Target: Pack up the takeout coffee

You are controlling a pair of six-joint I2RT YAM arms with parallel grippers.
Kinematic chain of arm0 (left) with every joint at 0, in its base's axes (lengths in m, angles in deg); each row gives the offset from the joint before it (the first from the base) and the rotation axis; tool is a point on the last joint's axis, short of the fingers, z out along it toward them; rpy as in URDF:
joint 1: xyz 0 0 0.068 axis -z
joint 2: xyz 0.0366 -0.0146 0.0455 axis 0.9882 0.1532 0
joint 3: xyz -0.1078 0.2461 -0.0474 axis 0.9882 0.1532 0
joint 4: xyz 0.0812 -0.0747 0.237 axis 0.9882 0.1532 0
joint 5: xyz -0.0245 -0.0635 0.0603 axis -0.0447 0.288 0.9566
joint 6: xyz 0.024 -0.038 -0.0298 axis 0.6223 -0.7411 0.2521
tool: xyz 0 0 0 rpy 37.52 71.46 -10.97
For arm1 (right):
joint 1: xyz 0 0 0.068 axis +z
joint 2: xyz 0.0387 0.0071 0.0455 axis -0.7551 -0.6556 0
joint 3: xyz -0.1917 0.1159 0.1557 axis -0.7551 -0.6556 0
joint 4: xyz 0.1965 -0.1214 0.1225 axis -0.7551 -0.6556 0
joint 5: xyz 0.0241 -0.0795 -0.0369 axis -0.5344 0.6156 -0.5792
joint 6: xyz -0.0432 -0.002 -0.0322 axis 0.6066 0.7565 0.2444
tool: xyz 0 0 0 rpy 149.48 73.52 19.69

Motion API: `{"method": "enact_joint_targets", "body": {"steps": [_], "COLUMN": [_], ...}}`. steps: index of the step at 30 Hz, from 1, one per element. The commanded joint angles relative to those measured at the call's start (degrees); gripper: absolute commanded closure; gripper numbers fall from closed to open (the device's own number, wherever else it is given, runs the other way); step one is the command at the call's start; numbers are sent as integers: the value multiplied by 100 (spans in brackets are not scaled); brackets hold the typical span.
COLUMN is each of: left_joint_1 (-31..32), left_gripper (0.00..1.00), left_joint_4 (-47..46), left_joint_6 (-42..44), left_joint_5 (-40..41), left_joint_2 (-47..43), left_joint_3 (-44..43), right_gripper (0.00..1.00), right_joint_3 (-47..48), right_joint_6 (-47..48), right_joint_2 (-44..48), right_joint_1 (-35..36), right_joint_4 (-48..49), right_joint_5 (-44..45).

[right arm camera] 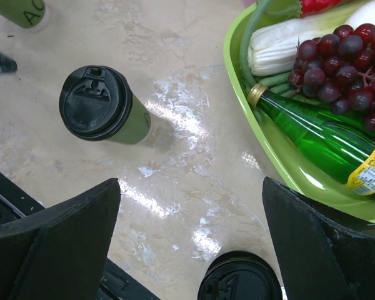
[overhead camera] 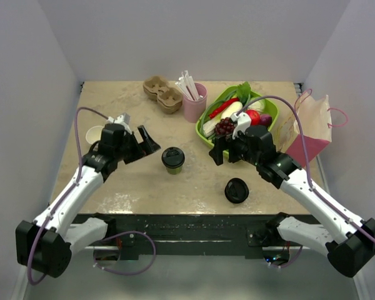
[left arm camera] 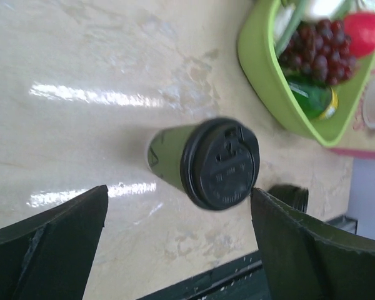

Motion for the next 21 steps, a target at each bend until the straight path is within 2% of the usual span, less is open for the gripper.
{"method": "enact_joint_targets", "body": {"steps": [1, 3, 6, 8, 10, 12, 15, 21], "left_joint_1": [-140, -229, -378, -405, -440, -528, -580, -589], "left_gripper": [1, 5, 7, 10, 17, 25, 35, 35], "left_joint_4": [-99, -247, -739, -969, -1100, -1293, -1320, -1784], "left_joint_6": [-433, -434, -496, -662, -802, -891, -996, -1304], "left_joint_5": [1387, 1364, 759, 906, 1012, 785, 625, 661], "left_joint_2": [1030, 1906, 2918, 3438, 4168, 4826, 5451, 6129], "left_joint_3": [-1372, -2038, -2533, -3104, -3684, -4175, -4748, -5048], "right_gripper": [2, 2, 2, 2, 2, 2, 2, 2], "right_joint_3": [379, 432, 476, 520, 529, 512, 485, 459], "right_joint_6": [-79, -61, -105, -184, -263, -316, -368, -500], "right_joint_2": [-106, -167, -246, -290, -308, -273, -229, -194], "right_joint_1": [-3, 6, -3, -3, -3, -3, -3, -3], "right_joint_4": [85, 76, 94, 120, 164, 190, 191, 41], "right_joint_5": [72, 90, 108, 99, 38, 55, 169, 687]}}
